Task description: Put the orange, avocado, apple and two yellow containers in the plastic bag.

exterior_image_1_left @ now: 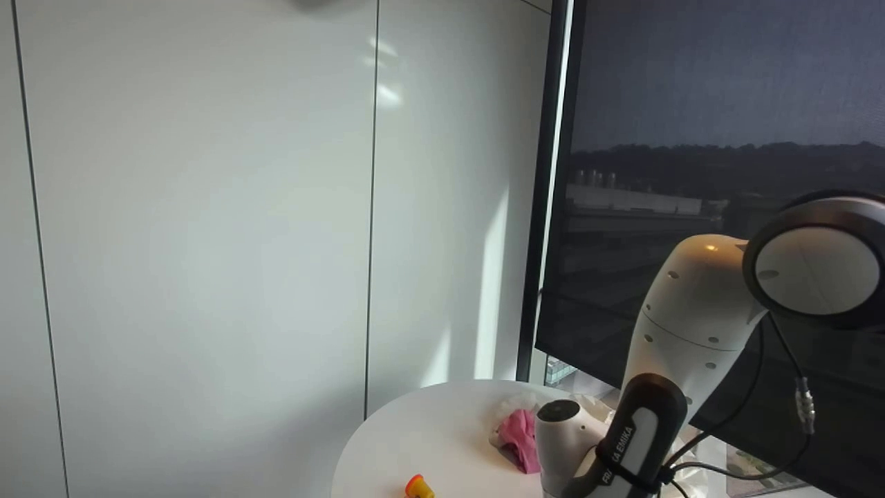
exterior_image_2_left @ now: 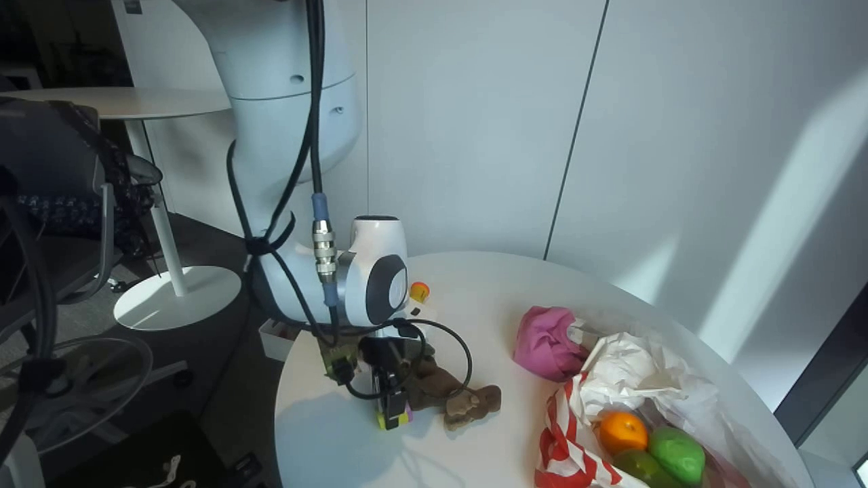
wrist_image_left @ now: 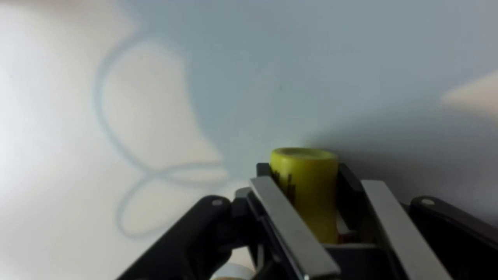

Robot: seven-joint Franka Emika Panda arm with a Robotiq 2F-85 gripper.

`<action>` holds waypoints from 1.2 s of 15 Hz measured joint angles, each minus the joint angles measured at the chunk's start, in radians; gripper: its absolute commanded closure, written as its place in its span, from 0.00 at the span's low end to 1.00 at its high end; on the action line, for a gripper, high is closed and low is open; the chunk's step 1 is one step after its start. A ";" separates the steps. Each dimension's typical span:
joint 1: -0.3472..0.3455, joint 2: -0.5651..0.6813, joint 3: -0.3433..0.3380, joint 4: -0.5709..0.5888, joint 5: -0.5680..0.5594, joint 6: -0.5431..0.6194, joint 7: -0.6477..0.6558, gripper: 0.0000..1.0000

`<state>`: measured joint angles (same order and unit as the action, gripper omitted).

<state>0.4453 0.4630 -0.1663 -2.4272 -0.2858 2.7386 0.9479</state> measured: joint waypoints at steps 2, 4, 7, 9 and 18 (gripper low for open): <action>0.022 -0.025 -0.049 0.001 -0.043 -0.017 0.036 0.79; 0.038 -0.079 -0.107 0.008 -0.122 -0.080 0.093 0.79; 0.026 -0.152 -0.173 0.056 -0.285 -0.181 0.238 0.76; -0.019 -0.155 -0.175 0.117 -0.383 -0.231 0.332 0.77; -0.220 0.121 -0.128 0.452 -0.628 -0.392 0.697 0.77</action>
<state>0.2255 0.5838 -0.2941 -1.9753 -0.9139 2.3471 1.6451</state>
